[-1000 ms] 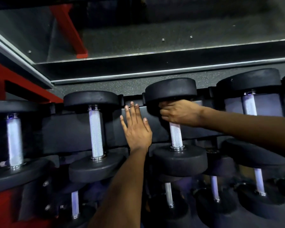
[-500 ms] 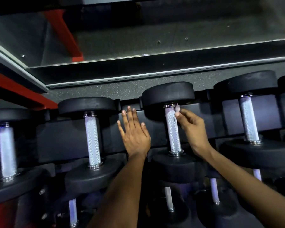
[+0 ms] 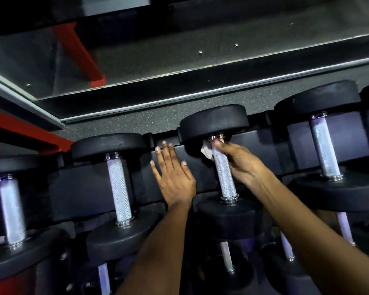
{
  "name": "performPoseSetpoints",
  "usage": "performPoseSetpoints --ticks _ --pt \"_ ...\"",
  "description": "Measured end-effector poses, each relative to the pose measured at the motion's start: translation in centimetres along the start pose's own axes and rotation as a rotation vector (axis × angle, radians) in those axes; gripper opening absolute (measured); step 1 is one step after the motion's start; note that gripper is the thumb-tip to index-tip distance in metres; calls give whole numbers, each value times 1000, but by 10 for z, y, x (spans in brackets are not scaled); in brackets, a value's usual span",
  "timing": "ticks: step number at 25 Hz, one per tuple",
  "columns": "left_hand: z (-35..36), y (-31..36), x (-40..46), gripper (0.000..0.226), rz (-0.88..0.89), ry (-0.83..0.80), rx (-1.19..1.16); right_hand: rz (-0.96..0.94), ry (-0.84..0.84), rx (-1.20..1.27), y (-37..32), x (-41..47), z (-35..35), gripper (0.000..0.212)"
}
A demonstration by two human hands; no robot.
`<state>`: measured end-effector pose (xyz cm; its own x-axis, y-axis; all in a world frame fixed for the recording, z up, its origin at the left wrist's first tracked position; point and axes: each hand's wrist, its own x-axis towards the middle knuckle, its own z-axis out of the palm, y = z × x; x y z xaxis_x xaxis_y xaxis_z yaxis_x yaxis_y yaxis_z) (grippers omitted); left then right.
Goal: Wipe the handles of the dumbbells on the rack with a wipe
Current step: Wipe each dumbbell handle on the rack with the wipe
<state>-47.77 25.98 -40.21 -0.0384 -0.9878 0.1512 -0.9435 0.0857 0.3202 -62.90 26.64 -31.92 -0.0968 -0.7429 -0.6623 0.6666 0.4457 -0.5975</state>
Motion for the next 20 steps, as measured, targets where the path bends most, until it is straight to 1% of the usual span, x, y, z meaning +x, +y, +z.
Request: performPoseSetpoints --ticks 2,3,4,5,6,8,9,10,11,12,13,14,15,16,17,18,19,20 --pt "0 -1 0 59 -4 -4 -10 -102 97 186 8 -5 1 7" --pt "0 -1 -1 59 1 -5 -7 -150 111 300 9 -8 1 6" --pt "0 -1 -1 59 2 -2 -2 -188 127 357 9 -8 1 7" --pt "0 -1 -1 59 -3 -3 -2 -225 147 354 8 -10 4 9" --pt "1 -1 -1 60 -5 -6 -6 -274 201 283 9 -12 8 11" --pt "0 0 -1 59 -2 -3 0 -401 370 22 15 -9 12 15" --pt "1 0 0 59 -7 0 -3 -412 429 -87 16 -7 14 17" --pt "1 -1 0 59 -10 0 -10 -359 436 -141 13 -5 16 19" --pt "1 -1 -1 59 -5 -1 -11 -261 409 -131 8 -4 17 21" --pt "1 -1 -1 59 1 2 -8 -171 378 -65 2 -2 18 22" --pt "0 -1 -1 59 0 0 -8 -138 387 30 -1 -3 21 22" --pt "0 -1 0 59 -5 -3 -14 -172 442 127 1 -5 25 19" --pt "0 0 1 59 -8 -5 -20 -248 516 177 7 -7 30 13" --pt "0 1 1 59 -9 -2 -21 -339 582 155 15 -10 34 13" --pt "0 1 0 59 -8 -1 -18 -388 609 91 19 -14 38 18" --pt "-1 1 0 59 -5 -4 -13 -391 594 19 20 -14 36 17" --pt "0 1 0 59 -5 -8 -11 -336 534 -26 15 -14 32 15" --pt "0 0 -1 59 -7 -11 -13 -253 442 -6 6 -13 25 18"
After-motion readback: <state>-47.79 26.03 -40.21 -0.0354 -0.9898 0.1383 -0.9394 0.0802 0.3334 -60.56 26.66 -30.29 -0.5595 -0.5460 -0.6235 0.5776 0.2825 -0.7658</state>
